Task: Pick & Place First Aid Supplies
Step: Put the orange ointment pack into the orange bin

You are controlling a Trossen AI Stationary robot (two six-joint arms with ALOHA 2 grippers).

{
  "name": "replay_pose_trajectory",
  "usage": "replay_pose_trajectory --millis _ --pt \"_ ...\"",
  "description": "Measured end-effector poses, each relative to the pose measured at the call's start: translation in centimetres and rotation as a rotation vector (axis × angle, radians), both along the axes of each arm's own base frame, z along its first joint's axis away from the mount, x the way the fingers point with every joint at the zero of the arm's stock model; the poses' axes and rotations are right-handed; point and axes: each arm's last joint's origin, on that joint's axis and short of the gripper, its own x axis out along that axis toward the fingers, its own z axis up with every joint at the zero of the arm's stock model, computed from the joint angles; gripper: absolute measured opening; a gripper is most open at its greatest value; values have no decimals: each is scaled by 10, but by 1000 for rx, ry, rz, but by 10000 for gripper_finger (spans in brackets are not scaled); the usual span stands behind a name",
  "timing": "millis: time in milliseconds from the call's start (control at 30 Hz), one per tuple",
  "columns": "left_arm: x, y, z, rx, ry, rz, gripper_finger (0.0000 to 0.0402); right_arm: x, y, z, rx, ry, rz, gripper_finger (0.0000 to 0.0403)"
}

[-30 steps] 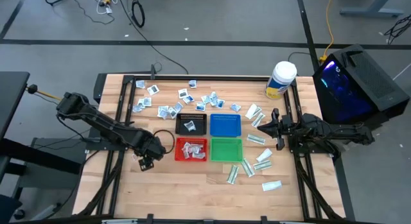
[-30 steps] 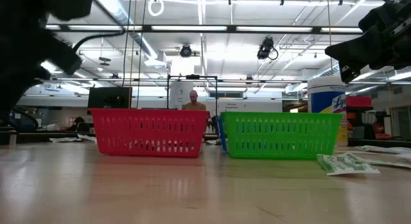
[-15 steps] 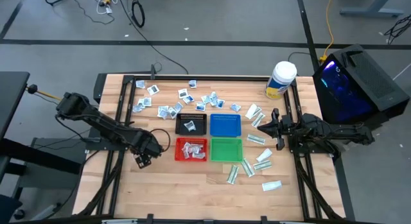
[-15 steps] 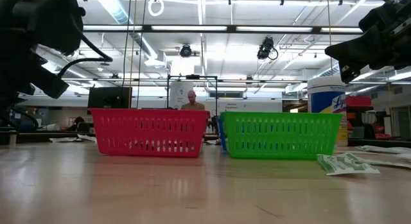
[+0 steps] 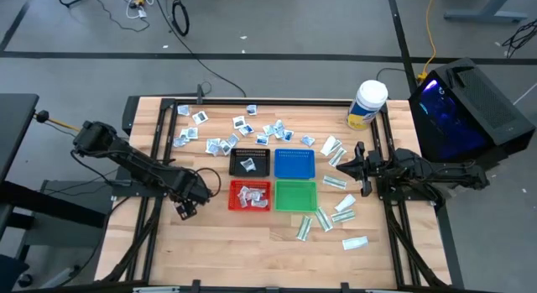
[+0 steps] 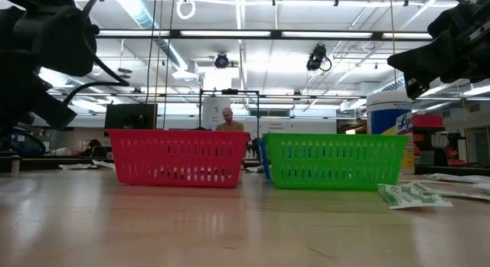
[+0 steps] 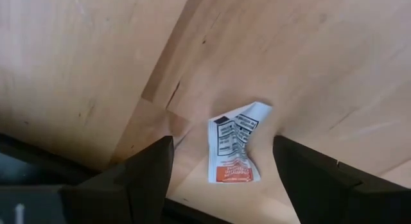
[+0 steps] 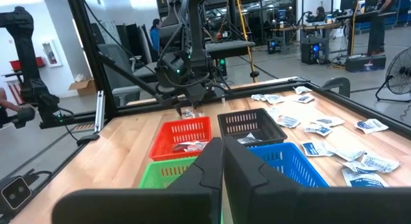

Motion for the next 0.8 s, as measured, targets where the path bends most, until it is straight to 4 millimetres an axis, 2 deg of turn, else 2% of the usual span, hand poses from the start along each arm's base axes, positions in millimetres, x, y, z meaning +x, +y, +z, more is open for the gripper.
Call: replay_pose_trajectory --millis 200,600,800 --pt "0 -1 -1 -23 -6 -21 261 0 0 0 0 0 0 18" --pt "0 -2 -2 -60 -3 -20 133 0 0 0 0 0 0 18" --pt "1 -2 -2 -51 -5 -17 105 0 0 0 0 0 0 18"
